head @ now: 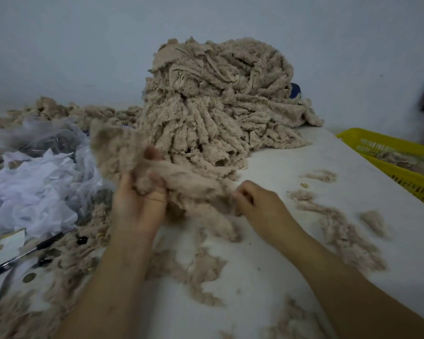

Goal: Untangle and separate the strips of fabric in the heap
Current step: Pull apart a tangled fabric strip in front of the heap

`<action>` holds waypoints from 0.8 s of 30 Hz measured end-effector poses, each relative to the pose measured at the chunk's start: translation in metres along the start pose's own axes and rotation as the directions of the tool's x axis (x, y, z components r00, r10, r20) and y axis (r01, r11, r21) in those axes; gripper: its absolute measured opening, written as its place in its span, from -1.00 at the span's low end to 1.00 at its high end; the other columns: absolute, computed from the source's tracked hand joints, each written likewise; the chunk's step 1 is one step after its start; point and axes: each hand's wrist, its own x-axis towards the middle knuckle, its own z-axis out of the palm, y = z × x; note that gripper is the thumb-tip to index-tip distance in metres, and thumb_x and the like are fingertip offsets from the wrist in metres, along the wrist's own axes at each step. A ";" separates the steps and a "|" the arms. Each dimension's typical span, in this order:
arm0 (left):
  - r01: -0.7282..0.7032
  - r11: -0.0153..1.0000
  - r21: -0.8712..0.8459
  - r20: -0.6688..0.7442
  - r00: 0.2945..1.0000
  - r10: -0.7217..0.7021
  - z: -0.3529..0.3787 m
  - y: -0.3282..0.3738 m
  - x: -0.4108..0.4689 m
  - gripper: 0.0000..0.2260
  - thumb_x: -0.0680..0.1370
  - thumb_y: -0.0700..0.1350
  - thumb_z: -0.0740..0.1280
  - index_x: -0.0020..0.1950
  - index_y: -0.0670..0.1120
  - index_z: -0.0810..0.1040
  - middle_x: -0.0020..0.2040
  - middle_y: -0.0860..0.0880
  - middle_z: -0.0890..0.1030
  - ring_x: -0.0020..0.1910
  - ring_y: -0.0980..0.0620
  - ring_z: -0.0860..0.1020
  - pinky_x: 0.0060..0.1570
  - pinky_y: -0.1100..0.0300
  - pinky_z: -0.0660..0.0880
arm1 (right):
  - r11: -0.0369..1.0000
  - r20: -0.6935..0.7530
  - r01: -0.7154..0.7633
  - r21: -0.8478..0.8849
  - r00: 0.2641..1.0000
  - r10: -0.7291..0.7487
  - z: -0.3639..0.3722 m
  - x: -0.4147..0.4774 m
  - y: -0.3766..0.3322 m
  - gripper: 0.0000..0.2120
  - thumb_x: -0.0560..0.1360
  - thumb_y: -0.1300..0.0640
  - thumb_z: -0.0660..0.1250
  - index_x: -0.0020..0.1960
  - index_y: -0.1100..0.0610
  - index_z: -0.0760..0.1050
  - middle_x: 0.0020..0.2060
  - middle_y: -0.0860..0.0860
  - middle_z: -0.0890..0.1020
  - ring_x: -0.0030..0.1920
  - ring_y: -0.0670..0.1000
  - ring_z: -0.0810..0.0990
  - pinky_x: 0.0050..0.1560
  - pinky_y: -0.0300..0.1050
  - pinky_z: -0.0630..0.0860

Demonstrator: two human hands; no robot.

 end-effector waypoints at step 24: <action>0.092 0.906 0.413 -0.158 0.987 -0.028 -0.013 -0.027 0.005 -0.47 0.65 -0.14 0.09 -0.51 -0.04 0.51 -0.50 0.04 0.42 -0.54 0.11 0.44 -0.40 0.31 0.52 | 0.805 -0.301 -0.035 0.592 0.917 0.262 -0.033 0.055 -0.041 -0.84 0.53 0.00 0.21 -0.18 0.05 0.39 -0.29 0.05 0.52 -0.34 0.00 0.47 -0.31 -0.06 0.40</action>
